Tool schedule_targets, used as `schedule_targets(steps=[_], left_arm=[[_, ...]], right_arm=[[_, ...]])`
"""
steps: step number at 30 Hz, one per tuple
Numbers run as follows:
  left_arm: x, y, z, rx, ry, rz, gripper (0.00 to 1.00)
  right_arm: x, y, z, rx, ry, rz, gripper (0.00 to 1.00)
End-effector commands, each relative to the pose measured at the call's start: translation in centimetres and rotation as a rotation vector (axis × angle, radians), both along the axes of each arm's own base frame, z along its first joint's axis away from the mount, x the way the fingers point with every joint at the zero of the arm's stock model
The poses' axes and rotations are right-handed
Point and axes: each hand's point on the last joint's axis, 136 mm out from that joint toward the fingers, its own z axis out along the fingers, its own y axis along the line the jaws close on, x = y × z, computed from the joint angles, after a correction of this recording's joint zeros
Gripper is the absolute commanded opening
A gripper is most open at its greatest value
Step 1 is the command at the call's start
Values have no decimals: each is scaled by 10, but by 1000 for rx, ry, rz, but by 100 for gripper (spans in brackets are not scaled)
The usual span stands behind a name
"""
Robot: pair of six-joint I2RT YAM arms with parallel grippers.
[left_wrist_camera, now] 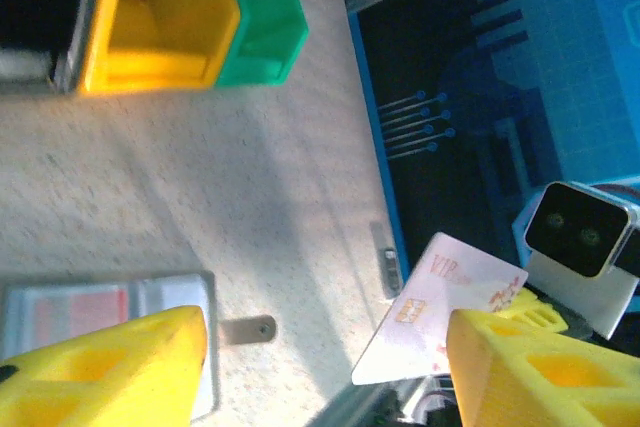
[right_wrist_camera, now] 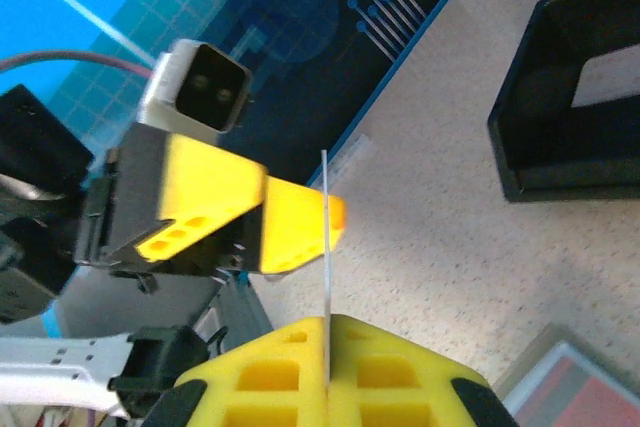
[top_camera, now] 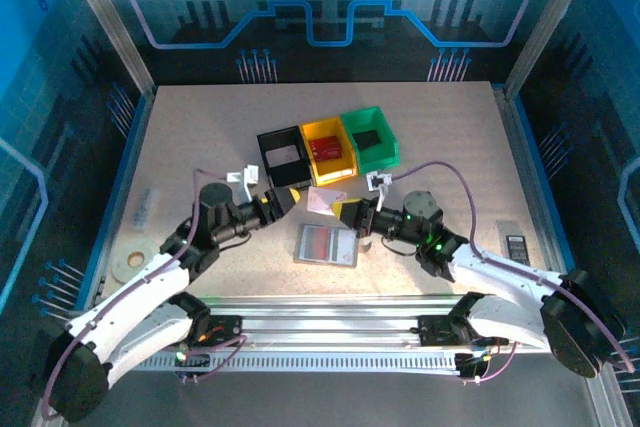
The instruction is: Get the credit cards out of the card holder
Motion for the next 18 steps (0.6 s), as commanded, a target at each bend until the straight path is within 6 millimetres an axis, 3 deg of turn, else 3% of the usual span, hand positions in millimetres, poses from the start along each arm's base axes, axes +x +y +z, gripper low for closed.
schedule_targets(steps=[1,8,12,18], left_arm=[[-7,20,7,122,17,-37,74],[5,76,6,279,151,81,99],[7,90,0,332,155,130,99],[6,106,4,361,120,213,99]], right_arm=[[9,3,14,-97,-24,37,0],[43,25,7,-325,13,72,0],[69,37,-9,-499,79,76,0],[107,54,-14,-591,108,35,0]])
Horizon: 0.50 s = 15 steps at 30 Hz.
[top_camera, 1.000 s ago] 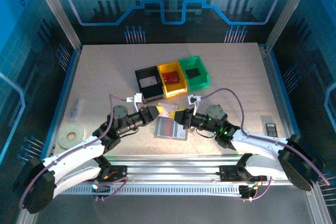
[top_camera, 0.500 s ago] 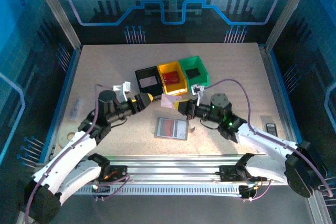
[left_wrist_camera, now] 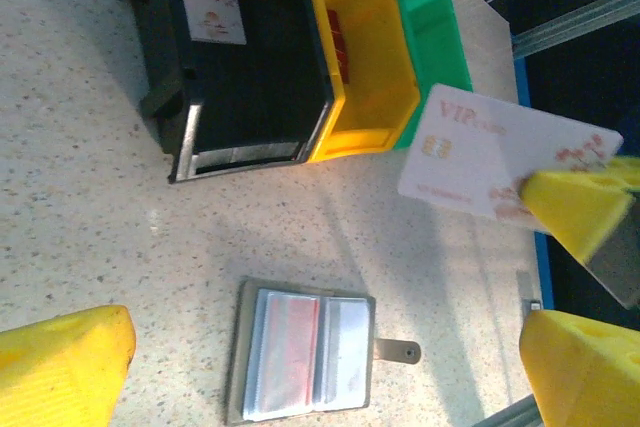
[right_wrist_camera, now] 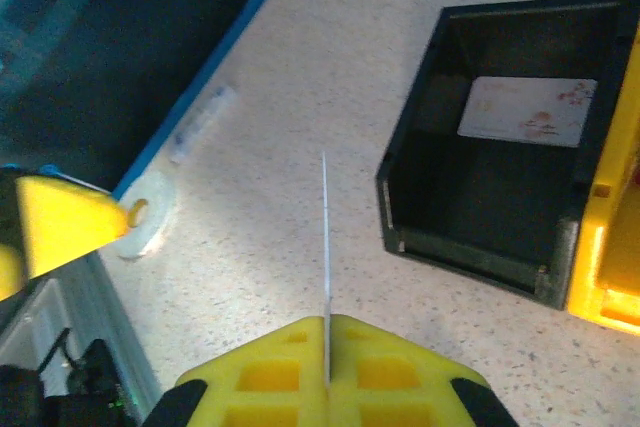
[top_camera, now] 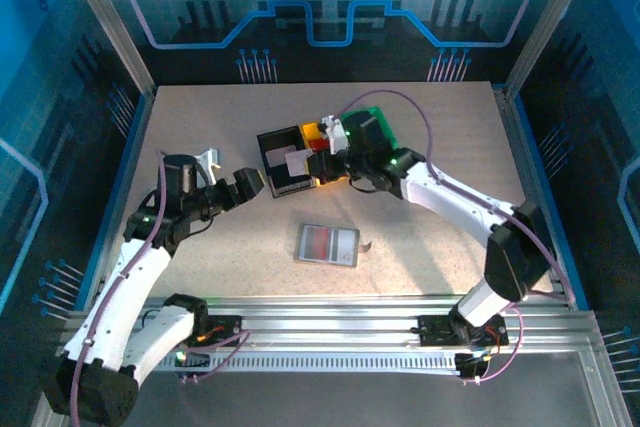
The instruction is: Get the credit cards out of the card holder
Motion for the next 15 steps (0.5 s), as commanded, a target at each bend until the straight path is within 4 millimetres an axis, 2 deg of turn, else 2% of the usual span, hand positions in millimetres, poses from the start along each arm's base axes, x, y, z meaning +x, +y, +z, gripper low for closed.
schedule_targets(steps=[1,8,15], left_arm=[[-6,15,-3,74,-4,41,99],[-10,36,-6,194,-19,95,99],[-12,40,-7,213,-25,105,99]], right_arm=[[9,-2,-19,-140,41,-9,0],[44,28,-53,-221,115,-18,0],[72,47,-78,-258,160,-46,0]])
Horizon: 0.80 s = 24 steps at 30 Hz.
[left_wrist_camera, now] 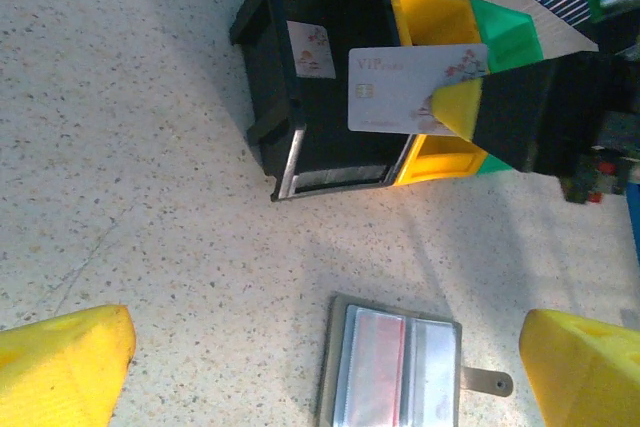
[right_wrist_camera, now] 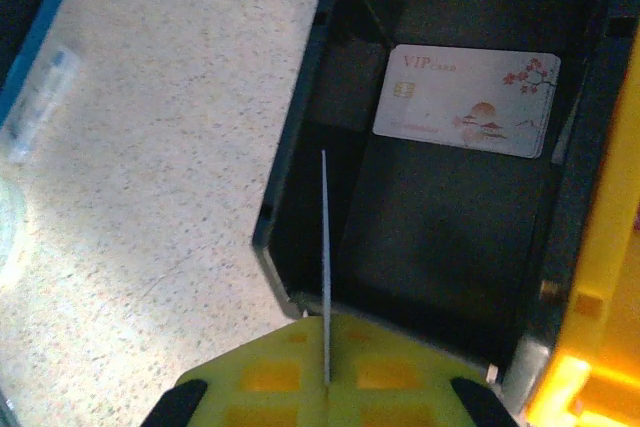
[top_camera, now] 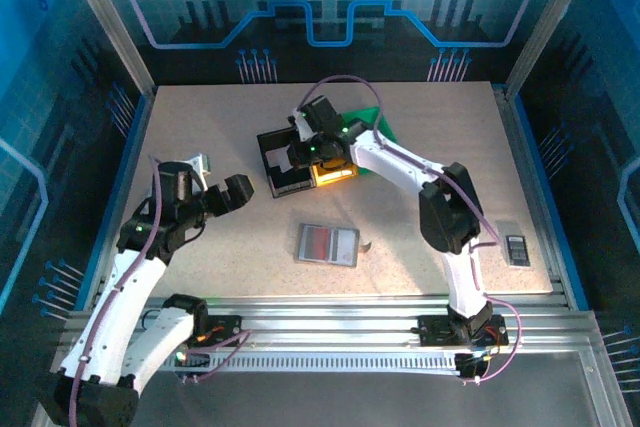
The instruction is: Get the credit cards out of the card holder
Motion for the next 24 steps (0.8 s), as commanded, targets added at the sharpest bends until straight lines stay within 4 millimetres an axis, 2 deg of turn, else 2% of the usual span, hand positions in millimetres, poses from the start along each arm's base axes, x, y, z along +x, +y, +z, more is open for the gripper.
schedule_targets(steps=[1,7,8,9,12,19,24], left_arm=[[-2,8,0,44,-6,13,99],[-1,7,-2,43,5,8,99],[-1,7,-2,44,4,8,100],[-1,7,-2,44,4,7,100],[-1,7,-3,46,5,7,99],[-1,6,-4,44,9,1,99],[-1,6,-5,44,13,0,99]], right_arm=[[6,6,-8,-32,33,-19,0],[28,20,-24,-34,58,-42,0],[31,23,-19,-28,52,-43,0],[34,25,-32,-42,70,-44,0],[41,29,-40,-47,80,-51,0],[52,31,-49,-39,102,-72,0],[58,35,-49,-15,105,-78,0]])
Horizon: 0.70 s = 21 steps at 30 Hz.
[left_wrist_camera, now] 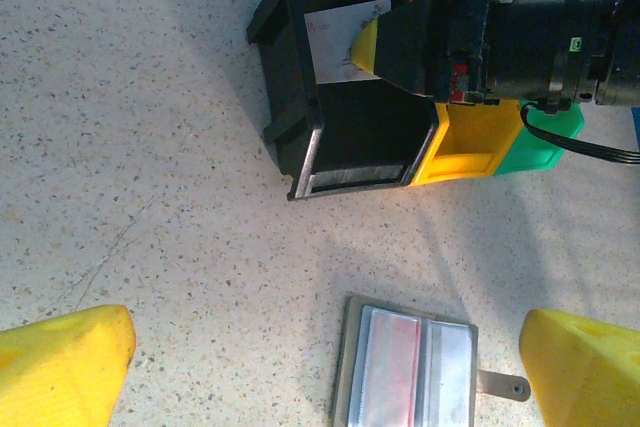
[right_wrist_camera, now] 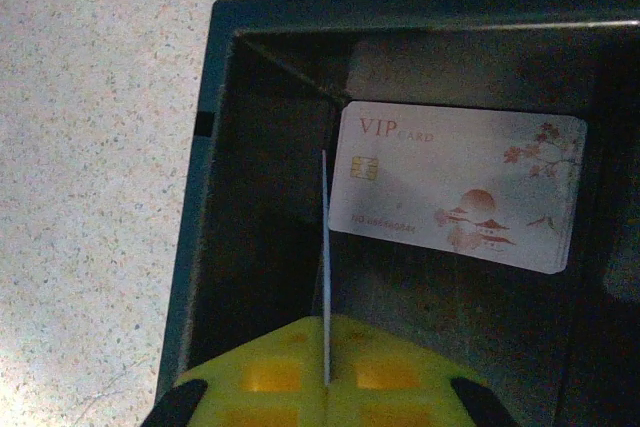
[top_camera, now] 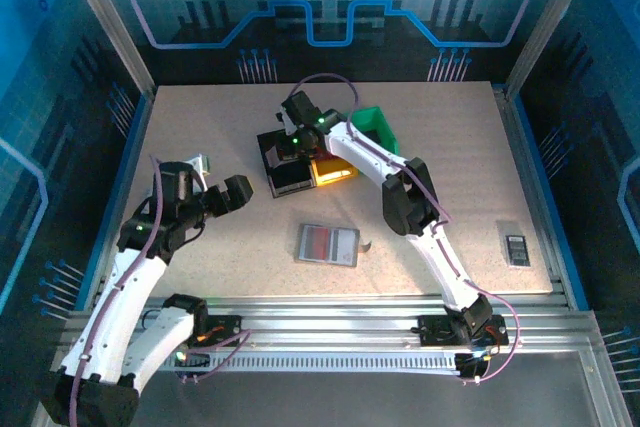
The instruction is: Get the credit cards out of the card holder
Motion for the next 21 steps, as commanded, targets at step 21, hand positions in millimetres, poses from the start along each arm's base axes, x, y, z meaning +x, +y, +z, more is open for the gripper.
schedule_targets(steps=[21], left_arm=[[0,0,-3,16,10,-24,99]], right_arm=[[10,8,-15,30,68,-20,0]])
